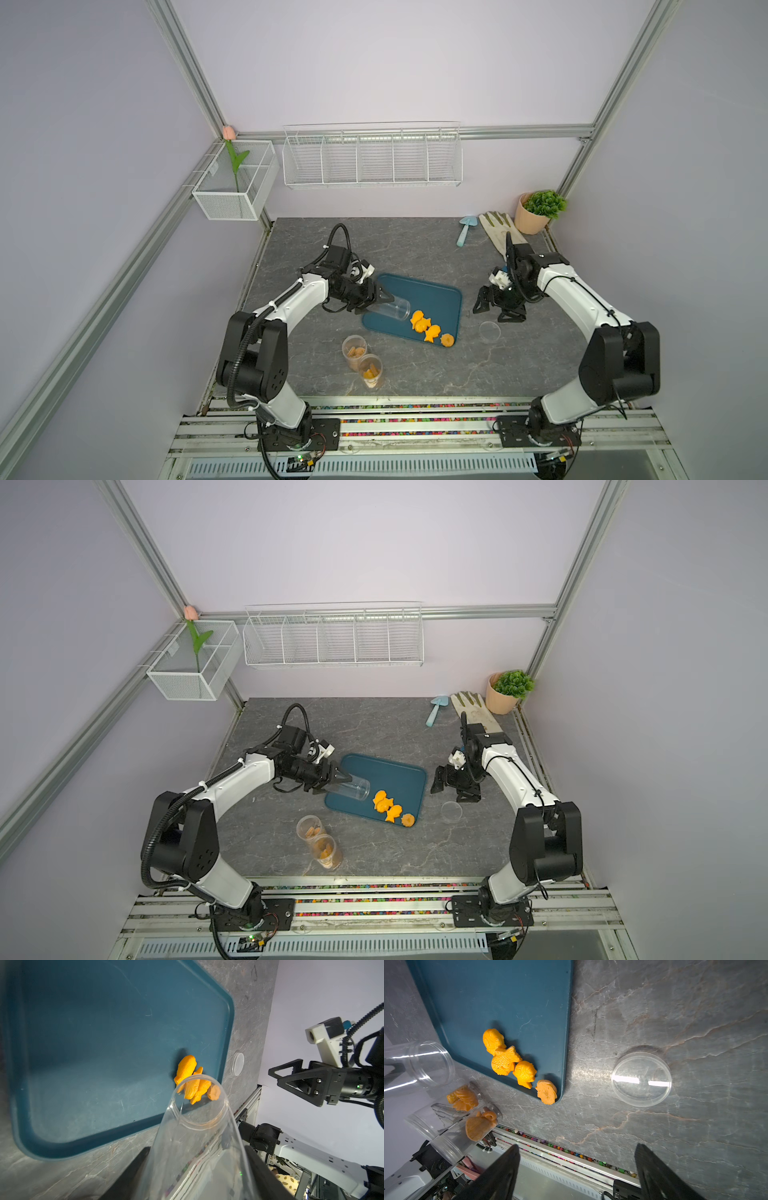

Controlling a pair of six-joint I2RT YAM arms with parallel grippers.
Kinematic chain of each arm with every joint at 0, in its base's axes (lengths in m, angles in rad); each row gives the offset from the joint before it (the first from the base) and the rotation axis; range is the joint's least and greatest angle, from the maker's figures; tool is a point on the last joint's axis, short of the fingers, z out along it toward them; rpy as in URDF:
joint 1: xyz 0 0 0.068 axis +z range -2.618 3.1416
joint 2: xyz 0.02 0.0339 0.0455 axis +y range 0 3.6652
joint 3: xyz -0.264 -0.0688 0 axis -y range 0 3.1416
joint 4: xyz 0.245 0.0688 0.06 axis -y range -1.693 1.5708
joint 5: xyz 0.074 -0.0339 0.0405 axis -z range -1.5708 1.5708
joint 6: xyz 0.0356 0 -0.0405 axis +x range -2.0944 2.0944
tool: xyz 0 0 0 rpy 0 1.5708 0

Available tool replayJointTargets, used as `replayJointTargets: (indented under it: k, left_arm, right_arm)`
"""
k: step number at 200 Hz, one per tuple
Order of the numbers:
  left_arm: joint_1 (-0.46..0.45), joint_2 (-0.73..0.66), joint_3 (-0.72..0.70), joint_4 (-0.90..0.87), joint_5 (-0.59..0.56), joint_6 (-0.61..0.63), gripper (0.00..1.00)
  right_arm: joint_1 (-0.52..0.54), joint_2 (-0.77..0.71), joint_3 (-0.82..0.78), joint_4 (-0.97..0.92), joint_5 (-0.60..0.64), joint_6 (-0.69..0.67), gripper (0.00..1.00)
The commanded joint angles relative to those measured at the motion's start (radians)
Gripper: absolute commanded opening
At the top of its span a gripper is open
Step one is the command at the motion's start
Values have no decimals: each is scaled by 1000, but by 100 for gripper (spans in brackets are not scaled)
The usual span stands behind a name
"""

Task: Pour the cookies out of the jar
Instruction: Pour the cookies in the jar onto the tray.

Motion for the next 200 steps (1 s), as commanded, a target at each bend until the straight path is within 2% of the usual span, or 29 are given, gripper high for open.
replayJointTargets:
  k: [1,92,200]
  left_arm:
    - [0,-26,12,-30,10,32,64]
    - [3,-87,-9,58,141,-75,64]
    - [4,-139,-67,164,225,-172,64]
  right_arm:
    - [12,7,-1,8,-22,2,88]
    - [20,-17,-5,33,-40,34,88]
    - [20,-80,3,122,-155,144,88]
